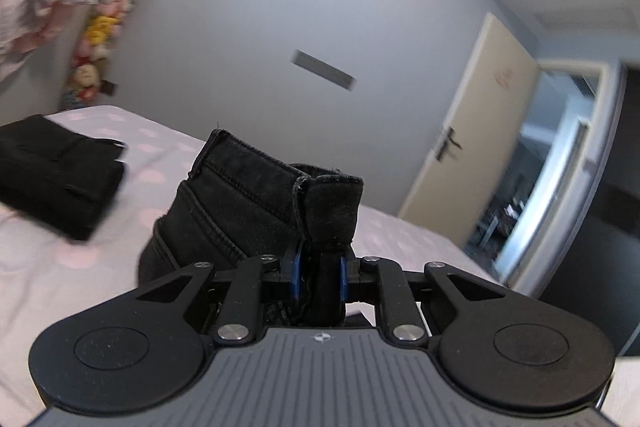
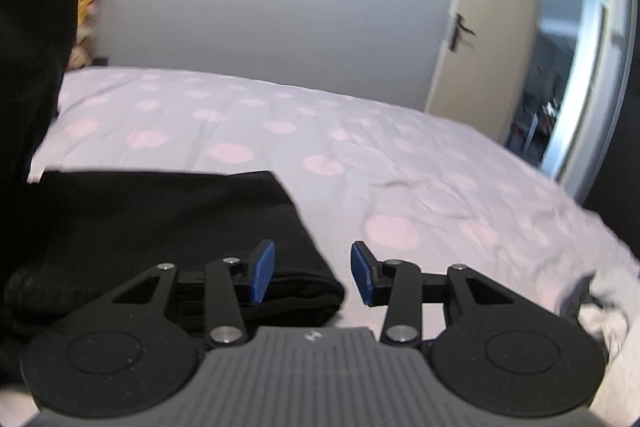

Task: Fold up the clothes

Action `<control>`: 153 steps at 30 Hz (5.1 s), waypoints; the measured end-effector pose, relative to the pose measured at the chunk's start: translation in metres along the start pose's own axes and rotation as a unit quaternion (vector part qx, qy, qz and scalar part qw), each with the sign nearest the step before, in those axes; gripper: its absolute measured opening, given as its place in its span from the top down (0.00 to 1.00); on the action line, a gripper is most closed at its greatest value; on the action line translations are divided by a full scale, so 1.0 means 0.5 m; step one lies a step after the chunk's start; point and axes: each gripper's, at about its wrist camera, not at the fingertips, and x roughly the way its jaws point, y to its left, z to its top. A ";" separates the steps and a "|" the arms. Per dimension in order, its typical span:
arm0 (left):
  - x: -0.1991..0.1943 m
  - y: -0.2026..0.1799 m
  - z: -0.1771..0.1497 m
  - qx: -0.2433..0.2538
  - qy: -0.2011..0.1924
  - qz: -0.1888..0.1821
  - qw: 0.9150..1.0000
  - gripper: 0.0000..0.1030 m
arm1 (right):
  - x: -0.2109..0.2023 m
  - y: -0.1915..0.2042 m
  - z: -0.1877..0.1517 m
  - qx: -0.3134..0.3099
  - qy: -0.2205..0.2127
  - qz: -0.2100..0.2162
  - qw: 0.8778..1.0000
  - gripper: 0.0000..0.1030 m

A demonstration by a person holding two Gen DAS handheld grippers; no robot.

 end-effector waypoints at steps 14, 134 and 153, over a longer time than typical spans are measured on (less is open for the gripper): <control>0.136 -0.053 -0.133 0.048 0.158 -0.068 0.984 0.66 | 0.009 -0.087 0.000 0.090 0.050 -0.033 0.994 0.57; 0.204 0.115 -0.144 0.008 0.231 0.084 0.969 0.48 | 0.297 -0.173 0.123 0.173 0.207 0.263 0.926 0.90; 0.158 -0.022 -0.138 0.130 0.184 0.067 0.972 0.50 | 0.118 -0.146 0.128 0.050 0.062 0.204 0.976 0.73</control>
